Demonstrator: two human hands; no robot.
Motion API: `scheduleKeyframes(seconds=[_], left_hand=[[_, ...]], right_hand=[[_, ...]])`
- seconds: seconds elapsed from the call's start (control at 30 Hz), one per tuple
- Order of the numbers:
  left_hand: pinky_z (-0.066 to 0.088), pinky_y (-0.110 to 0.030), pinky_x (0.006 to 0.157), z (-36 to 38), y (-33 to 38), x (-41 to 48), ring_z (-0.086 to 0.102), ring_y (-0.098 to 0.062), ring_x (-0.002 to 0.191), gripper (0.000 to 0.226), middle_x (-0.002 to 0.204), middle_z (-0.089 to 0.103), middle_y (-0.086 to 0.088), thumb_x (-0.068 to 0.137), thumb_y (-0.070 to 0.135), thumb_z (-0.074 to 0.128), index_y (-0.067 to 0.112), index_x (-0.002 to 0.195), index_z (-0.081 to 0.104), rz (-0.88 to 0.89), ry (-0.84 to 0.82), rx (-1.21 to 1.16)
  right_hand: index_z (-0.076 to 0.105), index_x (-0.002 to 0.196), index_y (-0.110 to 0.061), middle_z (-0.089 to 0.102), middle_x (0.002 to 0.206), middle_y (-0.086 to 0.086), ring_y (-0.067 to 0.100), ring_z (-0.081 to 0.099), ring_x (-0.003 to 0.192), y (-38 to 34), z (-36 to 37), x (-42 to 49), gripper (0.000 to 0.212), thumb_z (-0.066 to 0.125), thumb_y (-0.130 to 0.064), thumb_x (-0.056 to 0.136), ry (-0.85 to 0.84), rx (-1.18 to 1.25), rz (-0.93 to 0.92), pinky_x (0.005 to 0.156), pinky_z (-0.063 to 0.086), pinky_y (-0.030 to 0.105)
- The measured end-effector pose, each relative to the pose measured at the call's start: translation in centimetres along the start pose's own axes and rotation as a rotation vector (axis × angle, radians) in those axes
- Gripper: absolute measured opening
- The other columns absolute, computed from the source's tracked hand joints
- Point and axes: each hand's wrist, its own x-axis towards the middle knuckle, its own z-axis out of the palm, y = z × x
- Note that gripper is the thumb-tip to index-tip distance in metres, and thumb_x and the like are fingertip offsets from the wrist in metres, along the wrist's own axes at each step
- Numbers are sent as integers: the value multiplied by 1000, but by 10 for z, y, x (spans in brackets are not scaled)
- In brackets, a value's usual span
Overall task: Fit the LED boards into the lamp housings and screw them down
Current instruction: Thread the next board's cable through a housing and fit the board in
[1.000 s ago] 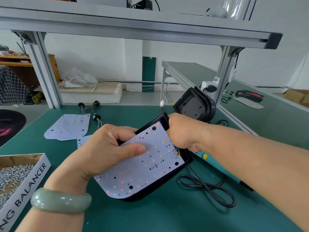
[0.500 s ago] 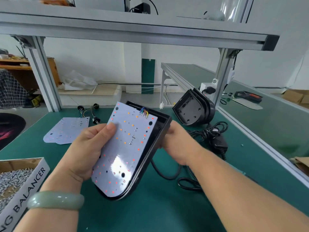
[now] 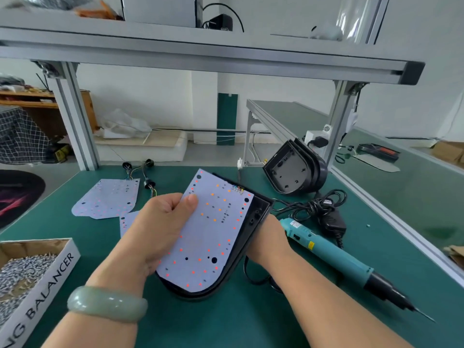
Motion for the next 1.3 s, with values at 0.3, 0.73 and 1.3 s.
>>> scheduleKeyframes(seconds=[0.3, 0.73, 1.3], left_hand=[[53, -20, 53, -5, -9, 1, 72, -11, 74, 22, 93, 76, 5, 81, 30, 63, 34, 102, 69, 30, -101, -90], [40, -57, 103, 4, -7, 1, 61, -28, 115, 57, 117, 70, 0, 61, 59, 72, 32, 112, 70, 30, 31, -332], [33, -30, 70, 45, -13, -6, 50, -18, 91, 61, 119, 46, 11, 88, 57, 32, 47, 145, 14, 201, 289, 737]], right_hand=[[60, 90, -18, 64, 109, -2, 6, 53, 79, -17, -22, -8, 28, 41, 2, 95, -61, 457, -8, 67, 42, 13], [72, 94, -8, 74, 93, 5, 28, 68, 81, -3, -24, -3, 33, 44, 9, 90, 74, 741, 24, 71, 55, 38], [52, 101, -25, 66, 97, -5, 9, 64, 85, -4, -18, -10, 14, 60, -17, 93, 274, 1285, 126, 79, 56, 30]])
